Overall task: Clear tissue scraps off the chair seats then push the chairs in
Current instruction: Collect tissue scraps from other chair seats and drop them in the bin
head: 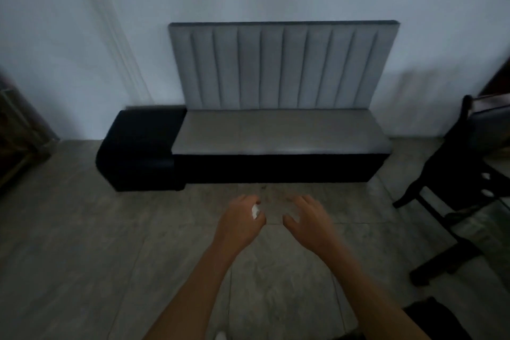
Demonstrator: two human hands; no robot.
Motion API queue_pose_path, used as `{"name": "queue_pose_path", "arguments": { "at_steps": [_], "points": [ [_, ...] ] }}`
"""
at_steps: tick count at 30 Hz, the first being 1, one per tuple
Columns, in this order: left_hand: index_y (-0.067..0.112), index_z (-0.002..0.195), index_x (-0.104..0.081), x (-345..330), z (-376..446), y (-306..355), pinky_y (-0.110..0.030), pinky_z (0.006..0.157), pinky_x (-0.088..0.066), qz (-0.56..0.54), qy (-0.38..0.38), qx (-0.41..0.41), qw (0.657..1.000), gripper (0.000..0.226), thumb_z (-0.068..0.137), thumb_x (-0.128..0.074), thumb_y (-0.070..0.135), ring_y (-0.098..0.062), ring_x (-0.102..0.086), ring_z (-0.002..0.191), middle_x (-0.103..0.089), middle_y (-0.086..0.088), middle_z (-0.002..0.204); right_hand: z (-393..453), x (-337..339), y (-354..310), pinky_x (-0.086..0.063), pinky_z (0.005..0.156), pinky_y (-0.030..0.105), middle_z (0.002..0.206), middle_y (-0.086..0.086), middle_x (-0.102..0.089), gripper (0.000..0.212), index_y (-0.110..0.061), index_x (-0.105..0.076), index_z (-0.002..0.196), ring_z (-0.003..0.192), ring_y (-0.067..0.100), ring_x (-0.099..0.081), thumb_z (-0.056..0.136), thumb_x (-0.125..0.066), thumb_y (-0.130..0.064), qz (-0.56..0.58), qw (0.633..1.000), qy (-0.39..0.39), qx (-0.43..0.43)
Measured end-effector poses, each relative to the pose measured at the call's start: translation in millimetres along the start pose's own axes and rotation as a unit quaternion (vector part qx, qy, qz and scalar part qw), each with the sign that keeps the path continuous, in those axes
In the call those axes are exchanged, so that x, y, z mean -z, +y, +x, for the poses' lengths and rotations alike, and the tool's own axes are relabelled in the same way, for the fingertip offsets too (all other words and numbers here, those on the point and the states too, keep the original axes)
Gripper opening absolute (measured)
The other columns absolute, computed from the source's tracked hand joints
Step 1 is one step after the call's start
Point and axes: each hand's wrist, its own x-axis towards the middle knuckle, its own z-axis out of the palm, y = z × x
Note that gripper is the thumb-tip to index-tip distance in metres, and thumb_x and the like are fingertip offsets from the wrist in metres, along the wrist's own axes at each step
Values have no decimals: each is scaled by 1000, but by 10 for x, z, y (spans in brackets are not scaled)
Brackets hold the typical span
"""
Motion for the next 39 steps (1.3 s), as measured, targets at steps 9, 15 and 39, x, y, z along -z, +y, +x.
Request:
{"name": "queue_pose_path", "arguments": {
  "at_steps": [9,15,39],
  "points": [
    [14,102,-70,-501,1794,-113,-32,73,-49,-26,-72,-88,993,19,83,-68,20,-21,-62,83,-64,-4,91,1133,257,627,-47,89,43,114,14,-60,36,-4,-63,115,105,35,-56,87,-65,-26,-12,989,61,-138],
    [14,107,-69,-809,2888,-88,-29,77,-49,-41,-132,-118,983,20,89,-65,21,-13,-58,87,-66,-4,100,1882,443,858,-45,89,41,110,15,-62,28,-1,-64,109,104,33,-56,90,-63,-22,-16,978,97,-184],
    [9,106,-71,-4142,5324,3067,-25,76,-42,-61,-267,-285,919,23,85,-71,17,-20,-63,88,-71,-10,103,2593,2457,4639,-44,99,34,139,2,-50,51,-20,-51,139,127,24,-47,91,-58,-37,37,876,225,-425]
  ]
}}
